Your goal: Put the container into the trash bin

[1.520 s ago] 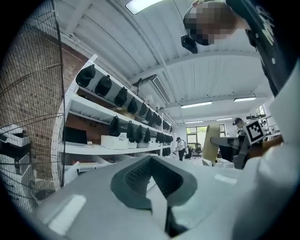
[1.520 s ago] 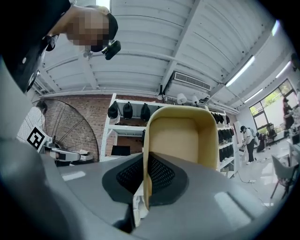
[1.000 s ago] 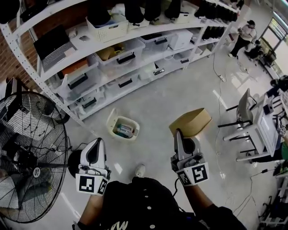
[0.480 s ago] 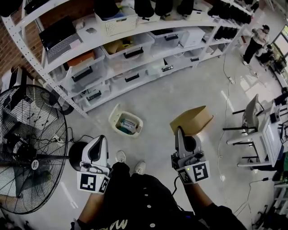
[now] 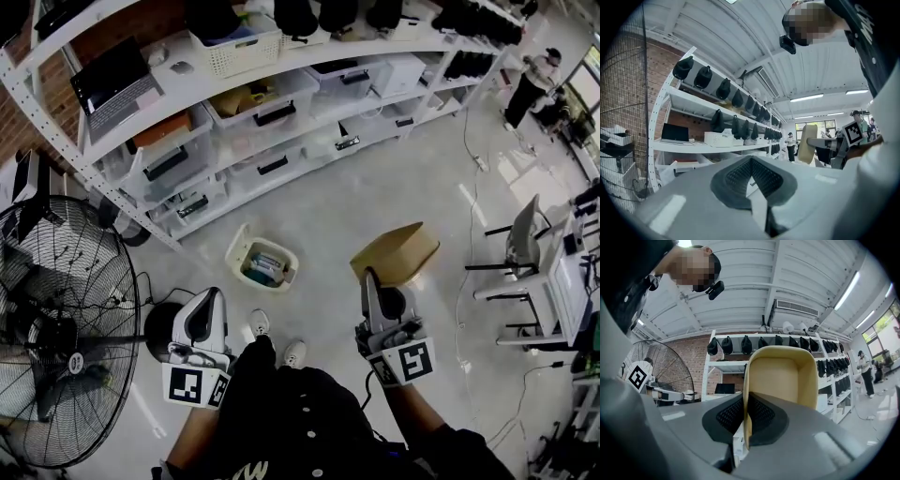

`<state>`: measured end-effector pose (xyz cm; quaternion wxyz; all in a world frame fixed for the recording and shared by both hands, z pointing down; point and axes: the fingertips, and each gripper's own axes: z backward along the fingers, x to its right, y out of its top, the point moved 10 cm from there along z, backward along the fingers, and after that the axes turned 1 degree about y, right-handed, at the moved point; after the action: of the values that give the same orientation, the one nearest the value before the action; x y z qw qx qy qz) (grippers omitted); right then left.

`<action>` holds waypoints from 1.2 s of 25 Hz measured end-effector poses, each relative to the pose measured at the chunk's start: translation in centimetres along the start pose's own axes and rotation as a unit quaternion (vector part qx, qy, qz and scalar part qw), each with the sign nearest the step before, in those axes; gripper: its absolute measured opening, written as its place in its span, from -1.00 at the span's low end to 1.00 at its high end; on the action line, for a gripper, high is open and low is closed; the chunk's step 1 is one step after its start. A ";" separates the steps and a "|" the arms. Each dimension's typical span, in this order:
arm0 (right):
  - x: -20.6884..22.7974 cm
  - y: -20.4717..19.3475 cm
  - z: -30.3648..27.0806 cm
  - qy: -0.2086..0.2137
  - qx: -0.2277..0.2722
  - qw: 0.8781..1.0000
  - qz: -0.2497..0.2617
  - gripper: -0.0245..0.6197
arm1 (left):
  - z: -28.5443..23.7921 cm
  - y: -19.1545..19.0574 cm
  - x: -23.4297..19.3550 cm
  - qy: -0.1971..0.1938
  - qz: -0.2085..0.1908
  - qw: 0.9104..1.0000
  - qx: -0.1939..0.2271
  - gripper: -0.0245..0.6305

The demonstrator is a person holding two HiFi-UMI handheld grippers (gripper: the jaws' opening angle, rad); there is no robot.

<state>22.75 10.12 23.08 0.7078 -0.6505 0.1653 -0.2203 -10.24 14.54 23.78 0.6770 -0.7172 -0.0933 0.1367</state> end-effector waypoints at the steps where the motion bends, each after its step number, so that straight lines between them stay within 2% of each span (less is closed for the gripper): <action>1: -0.1 0.0 -0.6 0.002 0.000 1.000 -0.001 -0.85 | -0.2 0.0 -0.3 0.000 0.001 1.000 -0.001 -0.93; 6: -0.4 -0.3 -3.4 0.011 -0.003 1.000 -0.004 -0.85 | -1.6 -0.4 -1.8 -0.002 0.005 1.000 -0.005 -0.93; 14: -1.0 -3.5 -8.1 0.034 -0.046 0.998 0.002 -0.85 | -3.9 -1.5 -4.3 -0.021 0.013 0.999 -0.034 -0.93; 22: -2.0 -11.0 -12.9 0.074 -0.126 0.989 0.030 -0.85 | -6.8 -4.7 -6.0 -0.049 0.039 0.994 -0.086 -0.93; 26: -2.5 -15.7 -15.6 0.094 -0.149 0.983 0.051 -0.85 | -8.8 -7.2 -6.6 -0.065 0.046 0.991 -0.108 -0.93; 28: -2.7 -18.4 -16.6 0.110 -0.181 0.975 0.073 -0.85 | -9.7 -8.7 -6.9 -0.072 0.052 0.989 -0.120 -0.93; 30: -3.1 -21.2 -17.3 0.130 -0.230 0.960 0.092 -0.85 | -10.4 -9.9 -7.2 -0.076 0.060 0.987 -0.130 -0.93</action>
<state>9.05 -4.17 42.31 0.5287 -0.7436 0.3610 -0.1927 -13.17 3.05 34.65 0.5592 -0.7910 -0.1189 0.2178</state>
